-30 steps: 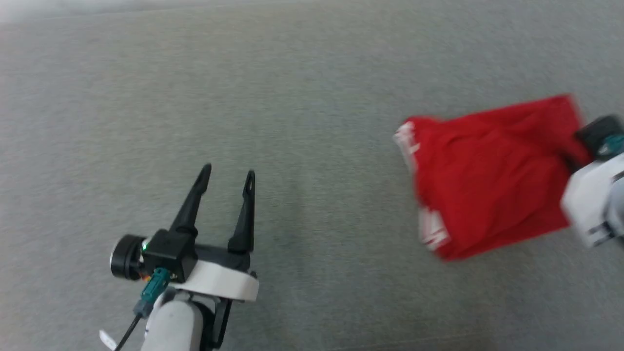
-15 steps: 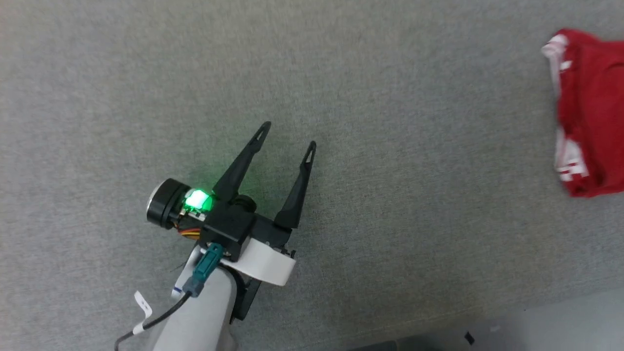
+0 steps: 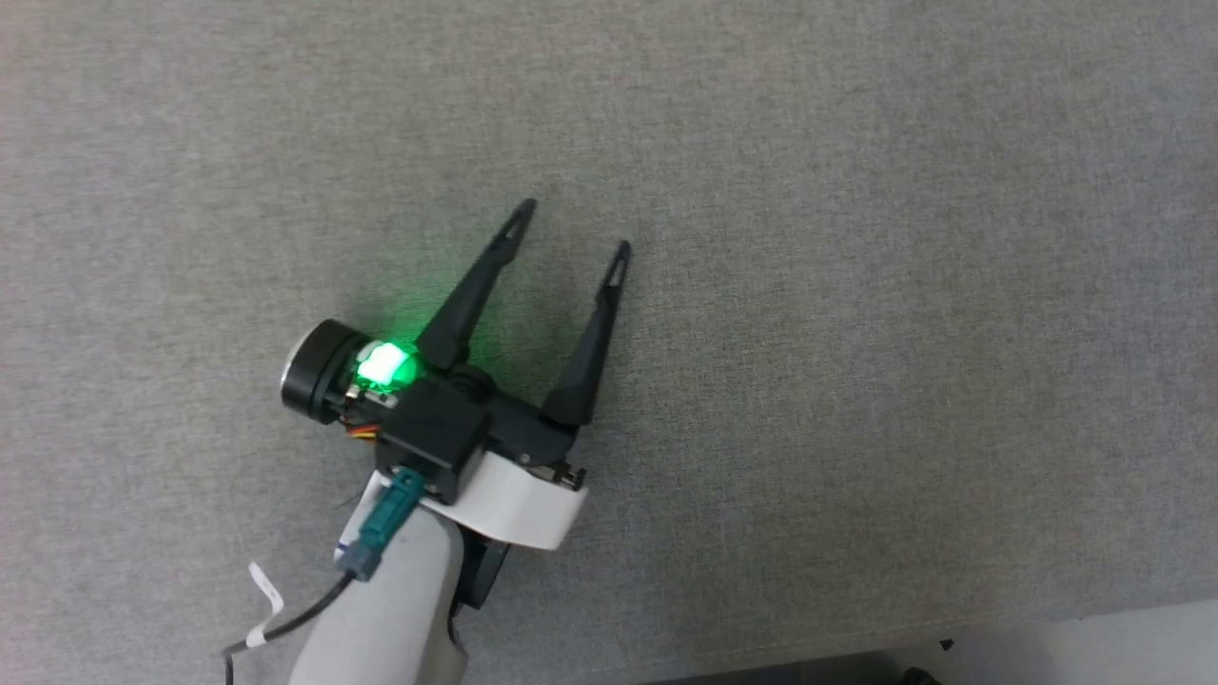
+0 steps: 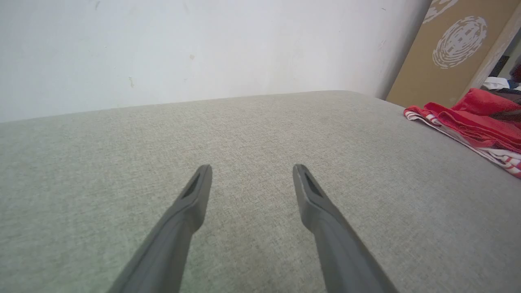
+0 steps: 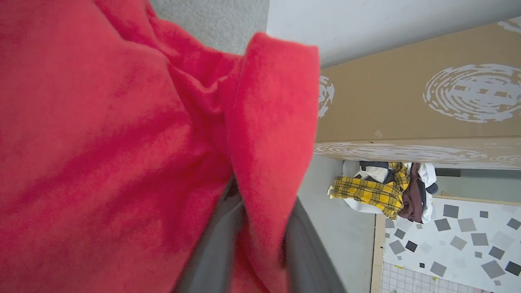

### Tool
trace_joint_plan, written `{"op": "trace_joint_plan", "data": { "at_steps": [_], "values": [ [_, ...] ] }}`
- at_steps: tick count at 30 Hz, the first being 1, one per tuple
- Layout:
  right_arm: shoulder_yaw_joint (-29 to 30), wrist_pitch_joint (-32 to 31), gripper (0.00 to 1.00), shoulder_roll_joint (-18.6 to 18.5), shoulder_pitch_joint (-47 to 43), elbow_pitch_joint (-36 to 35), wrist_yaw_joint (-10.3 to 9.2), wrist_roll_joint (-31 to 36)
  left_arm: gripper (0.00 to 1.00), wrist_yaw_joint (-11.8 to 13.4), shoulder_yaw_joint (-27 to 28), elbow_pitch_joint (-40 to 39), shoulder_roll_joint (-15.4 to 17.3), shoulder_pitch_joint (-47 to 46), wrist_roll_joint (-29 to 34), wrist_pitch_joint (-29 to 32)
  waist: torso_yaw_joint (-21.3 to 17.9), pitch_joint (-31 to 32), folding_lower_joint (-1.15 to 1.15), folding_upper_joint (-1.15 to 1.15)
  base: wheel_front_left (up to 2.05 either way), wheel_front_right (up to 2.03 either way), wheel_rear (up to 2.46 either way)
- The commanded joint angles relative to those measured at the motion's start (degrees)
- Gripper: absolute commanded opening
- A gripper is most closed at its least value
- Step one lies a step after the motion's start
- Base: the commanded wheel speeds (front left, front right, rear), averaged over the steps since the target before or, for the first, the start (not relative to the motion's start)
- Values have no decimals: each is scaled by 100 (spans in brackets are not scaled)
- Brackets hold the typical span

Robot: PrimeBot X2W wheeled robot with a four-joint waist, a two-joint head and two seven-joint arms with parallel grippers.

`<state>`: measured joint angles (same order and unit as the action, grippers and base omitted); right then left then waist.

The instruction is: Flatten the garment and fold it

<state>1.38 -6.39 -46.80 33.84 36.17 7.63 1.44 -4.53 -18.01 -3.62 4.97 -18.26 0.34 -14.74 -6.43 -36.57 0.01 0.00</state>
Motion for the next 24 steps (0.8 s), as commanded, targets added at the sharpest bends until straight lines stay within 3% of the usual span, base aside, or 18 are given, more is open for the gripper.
{"op": "trace_joint_plan", "data": {
  "at_steps": [1,10,17,24],
  "values": [
    [122,80,100,39,87,40,-14,105,100,64,67,60,42,-22,-45,-26,28,150,-1,0,0,0,0],
    [400,578,100,435,270,-62,-14,183,100,207,255,207,-23,382,-301,-26,-40,1358,-1,0,0,0,0],
    [418,1048,100,1169,211,-678,-14,-78,100,415,845,237,-39,904,-622,-26,-17,2350,-1,0,0,0,0],
    [810,1223,100,2128,-278,-1918,-14,-416,100,515,1399,206,9,1144,-699,-26,138,2761,-1,0,0,0,0]
  ]
}}
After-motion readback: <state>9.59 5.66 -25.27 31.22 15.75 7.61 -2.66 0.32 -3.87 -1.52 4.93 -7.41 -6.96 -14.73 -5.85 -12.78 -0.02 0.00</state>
